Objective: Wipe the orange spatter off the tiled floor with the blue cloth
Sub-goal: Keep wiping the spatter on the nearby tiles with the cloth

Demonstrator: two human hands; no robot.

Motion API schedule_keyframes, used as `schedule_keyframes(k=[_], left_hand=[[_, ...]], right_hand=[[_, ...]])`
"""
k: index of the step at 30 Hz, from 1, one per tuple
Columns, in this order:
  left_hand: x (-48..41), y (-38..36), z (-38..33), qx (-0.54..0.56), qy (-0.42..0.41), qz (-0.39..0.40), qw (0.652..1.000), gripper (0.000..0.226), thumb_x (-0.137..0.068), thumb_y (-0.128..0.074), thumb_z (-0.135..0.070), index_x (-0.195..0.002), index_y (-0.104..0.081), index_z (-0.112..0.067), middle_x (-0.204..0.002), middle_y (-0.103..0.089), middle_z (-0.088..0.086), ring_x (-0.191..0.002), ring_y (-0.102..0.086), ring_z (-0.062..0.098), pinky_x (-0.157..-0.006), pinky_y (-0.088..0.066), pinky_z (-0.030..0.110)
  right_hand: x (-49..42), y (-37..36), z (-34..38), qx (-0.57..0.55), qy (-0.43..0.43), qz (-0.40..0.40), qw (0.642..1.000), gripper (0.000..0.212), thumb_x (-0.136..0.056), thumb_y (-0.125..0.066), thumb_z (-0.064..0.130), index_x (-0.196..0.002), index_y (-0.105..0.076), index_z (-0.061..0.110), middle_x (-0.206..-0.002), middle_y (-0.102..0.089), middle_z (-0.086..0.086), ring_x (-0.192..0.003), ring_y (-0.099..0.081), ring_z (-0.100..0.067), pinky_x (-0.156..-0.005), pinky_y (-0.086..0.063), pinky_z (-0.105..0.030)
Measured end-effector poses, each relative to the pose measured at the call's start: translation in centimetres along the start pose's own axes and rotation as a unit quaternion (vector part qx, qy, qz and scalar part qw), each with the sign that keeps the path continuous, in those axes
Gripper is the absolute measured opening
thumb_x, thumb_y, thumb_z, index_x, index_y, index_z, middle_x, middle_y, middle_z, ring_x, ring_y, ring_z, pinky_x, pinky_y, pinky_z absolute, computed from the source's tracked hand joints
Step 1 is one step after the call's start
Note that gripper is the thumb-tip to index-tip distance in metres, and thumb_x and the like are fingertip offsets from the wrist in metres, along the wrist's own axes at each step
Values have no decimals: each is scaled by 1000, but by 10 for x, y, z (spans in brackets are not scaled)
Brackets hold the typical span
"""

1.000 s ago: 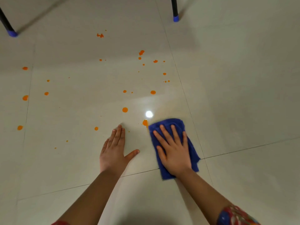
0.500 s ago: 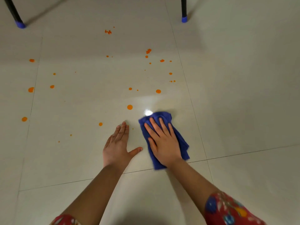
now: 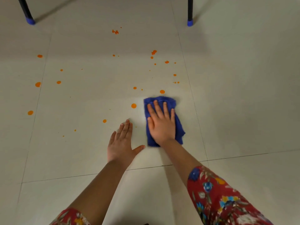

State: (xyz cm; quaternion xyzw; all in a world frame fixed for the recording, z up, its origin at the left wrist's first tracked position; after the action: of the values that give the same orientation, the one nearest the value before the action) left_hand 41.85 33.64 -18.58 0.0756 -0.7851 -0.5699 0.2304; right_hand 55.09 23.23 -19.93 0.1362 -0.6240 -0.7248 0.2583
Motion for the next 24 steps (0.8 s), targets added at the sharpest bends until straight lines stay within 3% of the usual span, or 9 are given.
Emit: schedule_keyframes(k=[4, 6, 8, 11, 13, 16, 20, 22, 24], left_hand=[[19, 2, 16, 28, 30, -40, 998, 94, -85, -29, -75, -149, 20, -28, -158, 20, -12, -145, 19, 8, -119, 7, 35], [33, 0, 32, 44, 63, -53, 996, 98, -82, -29, -79, -149, 21, -28, -157, 23, -12, -145, 21, 9, -119, 7, 36], [46, -3, 47, 46, 93, -63, 993, 104, -77, -28, -83, -150, 20, -26, -158, 22, -11, -145, 20, 9, -120, 6, 38], [54, -14, 63, 38, 117, -40, 992, 109, -72, -19, -88, -150, 21, -22, -158, 25, -7, -145, 22, 11, -120, 3, 41], [54, -18, 66, 39, 116, -32, 992, 110, -71, -17, -89, -150, 20, -22, -158, 24, -5, -145, 23, 12, -120, 5, 41], [53, -18, 66, 45, 119, -28, 991, 110, -70, -20, -88, -150, 19, -24, -158, 23, -5, -144, 25, 11, -118, 11, 38], [51, -17, 66, 53, 118, -29, 991, 109, -70, -19, -89, -148, 24, -26, -156, 29, -7, -142, 29, 10, -116, 17, 36], [52, -18, 66, 45, 115, -30, 992, 109, -71, -20, -88, -148, 24, -25, -156, 29, -6, -143, 28, 11, -116, 16, 37], [53, -18, 67, 43, 115, -36, 992, 109, -72, -22, -88, -149, 22, -24, -157, 26, -5, -143, 27, 12, -116, 16, 37]], right_hand=[[68, -13, 14, 23, 130, 15, 991, 54, -101, -28, 43, -153, -21, 33, -162, -17, 8, -150, -7, -24, -120, -9, -49], [81, -10, -19, 32, 80, 11, 996, 54, -99, -26, 43, -152, -22, 35, -161, -17, 8, -150, -11, -24, -118, -15, -53], [70, -5, -54, 31, -30, 1, 999, 55, -98, -21, 43, -153, -21, 34, -161, -17, 7, -149, -13, -25, -117, -17, -55], [27, 2, -55, 19, -120, -15, 992, 58, -97, -11, 47, -154, -12, 36, -163, -8, 10, -150, -4, -25, -119, -4, -54], [6, 0, -20, 14, -78, -12, 997, 58, -97, -15, 47, -153, -17, 36, -162, -12, 9, -150, -6, -27, -119, -4, -54], [26, -11, 46, 28, 121, 0, 992, 53, -98, -28, 41, -151, -28, 34, -160, -22, 6, -149, -14, -28, -119, -11, -54], [87, -15, 37, 62, 308, 40, 949, 54, -101, -29, 41, -153, -17, 37, -162, -13, 10, -150, -8, -21, -120, -8, -48], [70, -10, 4, 77, 281, 26, 956, 54, -100, -28, 40, -152, -18, 39, -161, -18, 11, -149, -14, -22, -119, -11, -49], [25, -2, -21, 62, 146, 3, 987, 53, -99, -24, 41, -151, -17, 39, -160, -20, 10, -149, -15, -23, -118, -12, -51]])
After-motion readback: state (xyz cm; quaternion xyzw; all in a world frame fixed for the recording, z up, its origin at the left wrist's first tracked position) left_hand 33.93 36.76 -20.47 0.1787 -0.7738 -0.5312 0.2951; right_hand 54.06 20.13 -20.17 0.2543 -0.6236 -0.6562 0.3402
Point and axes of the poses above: each hand's wrist, its own x-axis away from the middle knuckle, its own y-axis out of the back of the hand, z = x × y, the point moved 7 cm from there along -x, towards the middle knuckle
